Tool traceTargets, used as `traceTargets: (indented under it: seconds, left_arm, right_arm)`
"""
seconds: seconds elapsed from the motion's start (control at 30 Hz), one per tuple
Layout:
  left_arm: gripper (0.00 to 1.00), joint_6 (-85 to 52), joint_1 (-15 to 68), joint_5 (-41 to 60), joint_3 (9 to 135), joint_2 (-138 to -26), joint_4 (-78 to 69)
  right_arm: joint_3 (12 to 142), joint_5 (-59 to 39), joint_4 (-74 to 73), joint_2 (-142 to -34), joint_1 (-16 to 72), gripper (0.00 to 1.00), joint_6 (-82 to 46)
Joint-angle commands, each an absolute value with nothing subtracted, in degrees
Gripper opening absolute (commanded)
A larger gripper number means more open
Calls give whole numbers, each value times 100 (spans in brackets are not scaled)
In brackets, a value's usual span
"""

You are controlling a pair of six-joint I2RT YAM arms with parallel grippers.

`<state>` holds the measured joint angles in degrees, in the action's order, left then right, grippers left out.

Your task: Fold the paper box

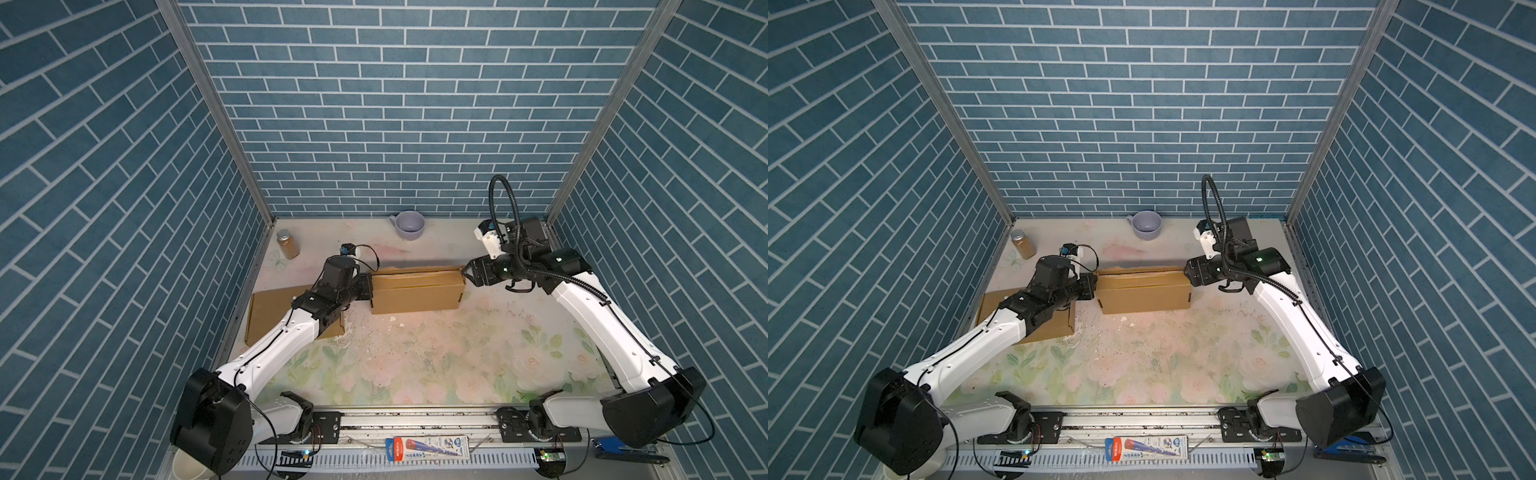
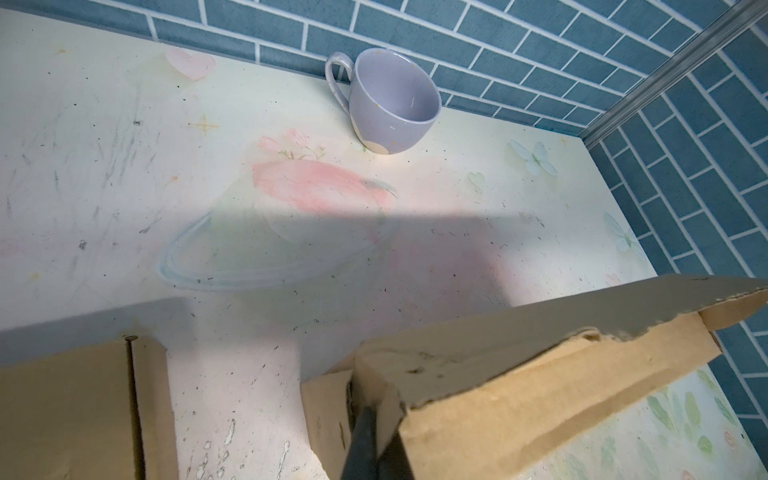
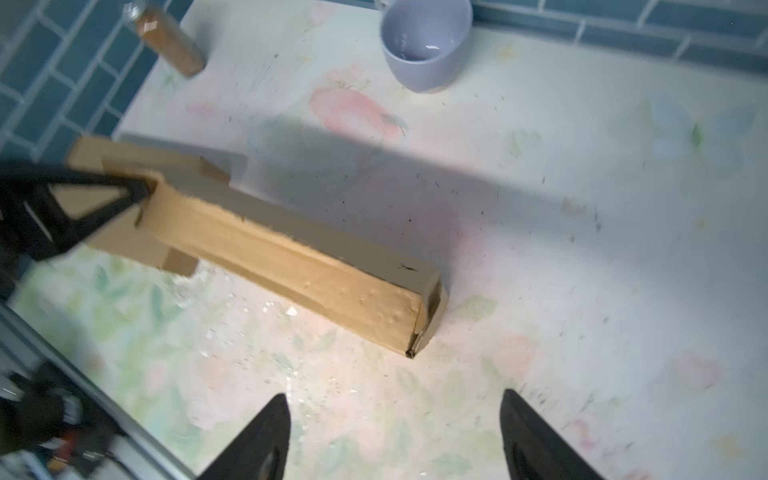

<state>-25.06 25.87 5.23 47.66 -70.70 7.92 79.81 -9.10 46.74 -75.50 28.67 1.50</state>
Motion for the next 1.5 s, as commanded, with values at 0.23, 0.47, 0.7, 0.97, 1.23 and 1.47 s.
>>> traceTargets:
  seconds: [0.23,0.47,0.7,0.97,1.23,1.47]
  left_arm:
    - [0,-2435,2690,509,4677,-7344,1625]
    - [0,-2362,2738,457,4717,-7360,1705]
    - [0,-2346,2752,444,4722,-7366,1705]
    - [0,-2311,2769,450,4729,-7383,1714]
    - [0,-2294,2780,439,4733,-7392,1741]
    - [0,-2311,2793,465,4746,-7417,1697]
  right_arm:
    - [8179,231,3883,-8309,3970,93,3841]
    - [8522,185,3682,-8971,4162,95,4348]
    - [8790,36,3682,-9353,4248,95,4528]
    - [9363,-887,4507,-9765,4212,96,4391]
    - [9523,-1229,4862,-10121,4210,93,4314]
    - [9068,-595,4126,-9955,4319,84,4368]
